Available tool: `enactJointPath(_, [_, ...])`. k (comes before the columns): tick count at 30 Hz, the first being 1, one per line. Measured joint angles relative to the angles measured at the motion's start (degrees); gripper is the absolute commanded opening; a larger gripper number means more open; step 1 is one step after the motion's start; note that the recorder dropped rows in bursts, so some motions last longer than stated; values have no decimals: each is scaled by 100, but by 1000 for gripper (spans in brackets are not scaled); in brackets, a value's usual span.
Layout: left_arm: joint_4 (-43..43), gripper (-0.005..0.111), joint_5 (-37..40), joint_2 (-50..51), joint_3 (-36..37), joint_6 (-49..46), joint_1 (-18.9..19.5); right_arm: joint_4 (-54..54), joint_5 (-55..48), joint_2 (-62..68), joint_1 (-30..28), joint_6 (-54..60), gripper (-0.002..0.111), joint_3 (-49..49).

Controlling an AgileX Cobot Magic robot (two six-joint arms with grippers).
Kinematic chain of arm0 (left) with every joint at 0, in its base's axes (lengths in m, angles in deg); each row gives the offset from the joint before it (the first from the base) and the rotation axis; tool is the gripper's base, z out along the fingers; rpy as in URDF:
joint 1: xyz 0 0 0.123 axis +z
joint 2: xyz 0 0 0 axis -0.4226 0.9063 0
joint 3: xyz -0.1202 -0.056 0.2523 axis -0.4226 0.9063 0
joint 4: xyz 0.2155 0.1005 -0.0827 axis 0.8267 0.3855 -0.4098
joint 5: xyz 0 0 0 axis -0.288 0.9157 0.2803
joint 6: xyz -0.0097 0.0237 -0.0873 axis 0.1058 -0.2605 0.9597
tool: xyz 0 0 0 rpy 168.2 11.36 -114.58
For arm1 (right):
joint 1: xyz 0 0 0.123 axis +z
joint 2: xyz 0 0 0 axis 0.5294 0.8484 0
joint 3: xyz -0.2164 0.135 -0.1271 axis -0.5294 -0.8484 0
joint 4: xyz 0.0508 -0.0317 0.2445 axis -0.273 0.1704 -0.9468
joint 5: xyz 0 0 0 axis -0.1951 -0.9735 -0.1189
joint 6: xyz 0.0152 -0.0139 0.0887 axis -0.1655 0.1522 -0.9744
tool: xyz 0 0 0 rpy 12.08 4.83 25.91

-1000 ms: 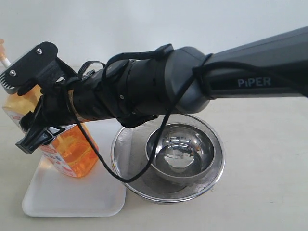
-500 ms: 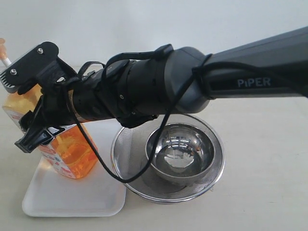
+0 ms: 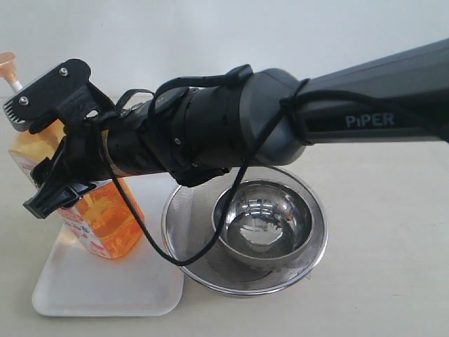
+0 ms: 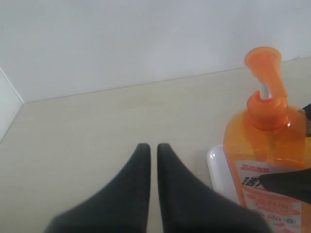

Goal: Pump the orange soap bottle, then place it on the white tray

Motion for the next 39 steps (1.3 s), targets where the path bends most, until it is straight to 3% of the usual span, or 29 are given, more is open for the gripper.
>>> enactJointPath(5, [0, 5, 0, 0, 0, 0, 0, -97, -12, 13, 0, -25, 61, 0])
enactJointPath(12, [0, 5, 0, 0, 0, 0, 0, -275, -42, 2, 0, -61, 85, 22])
enactJointPath(33, [23, 5, 76, 0, 0, -48, 0, -284, 64, -746, 0, 17, 85, 57])
enactJointPath(39, [23, 5, 76, 0, 0, -48, 0, -284, 52, -1299, 0, 30, 85, -616])
